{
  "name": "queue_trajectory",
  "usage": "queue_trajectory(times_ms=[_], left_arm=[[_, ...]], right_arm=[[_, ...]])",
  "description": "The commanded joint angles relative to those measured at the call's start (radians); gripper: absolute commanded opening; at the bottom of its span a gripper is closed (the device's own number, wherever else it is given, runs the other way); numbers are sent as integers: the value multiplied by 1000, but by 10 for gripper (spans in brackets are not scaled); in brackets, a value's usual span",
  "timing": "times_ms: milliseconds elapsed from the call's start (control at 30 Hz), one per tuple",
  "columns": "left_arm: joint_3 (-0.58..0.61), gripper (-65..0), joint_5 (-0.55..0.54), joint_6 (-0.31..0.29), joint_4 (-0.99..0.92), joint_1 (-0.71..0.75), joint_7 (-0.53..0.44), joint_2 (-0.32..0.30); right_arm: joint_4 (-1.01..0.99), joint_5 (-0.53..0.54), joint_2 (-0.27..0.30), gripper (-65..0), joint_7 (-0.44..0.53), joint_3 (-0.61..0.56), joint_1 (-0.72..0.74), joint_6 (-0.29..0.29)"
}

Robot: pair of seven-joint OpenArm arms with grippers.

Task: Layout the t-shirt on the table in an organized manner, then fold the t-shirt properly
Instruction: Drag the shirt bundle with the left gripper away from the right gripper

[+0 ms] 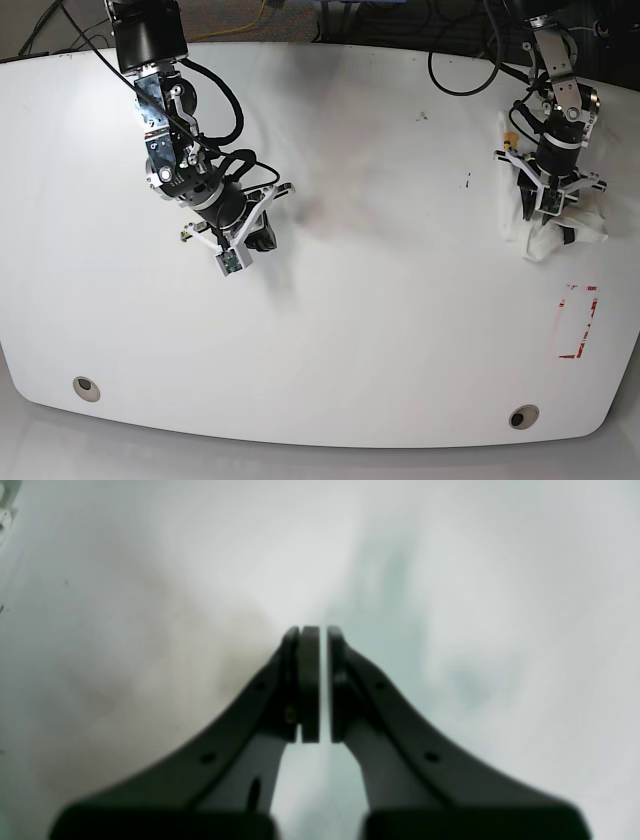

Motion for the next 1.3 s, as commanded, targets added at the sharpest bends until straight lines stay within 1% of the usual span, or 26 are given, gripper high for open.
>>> queue_trajectory(times_ms=[0,100,233,500,567,667,733,800,867,1033,1167,1267], left_arm=[[13,-503,-11,-12,92,-7,18,18],[35,-503,-12,-36,149,-10,81,57],[62,-503,-12,-43,181,-11,144,117],[67,-503,-8,-36,178,-4,150,235],[65,-503,-6,-36,172,9,150,253],[65,-503,-5,-24,153,27,149,255],[65,-503,-5,7,144,30,149,255],[64,-503,-5,51,132,53,149,255],[65,-503,-5,73,122,76,149,255],[64,-503,-5,73,99,110,150,255],[35,-503,-8,73,86,136,150,227],[5,-503,-8,73,64,141,150,223]], right_arm=[[20,3,6,-632,29,5,20,4],[20,3,6,-632,29,5,19,4],[19,3,6,-632,29,5,17,4],[19,3,5,-632,29,5,16,4],[19,3,5,-632,29,5,14,4],[19,3,5,-632,29,5,13,4],[19,3,5,-632,29,5,13,4],[19,5,5,-632,29,5,13,4],[19,8,5,-632,29,5,13,4],[19,9,5,-632,29,5,11,4],[20,9,0,-632,29,5,11,4],[20,9,0,-632,29,5,11,4]])
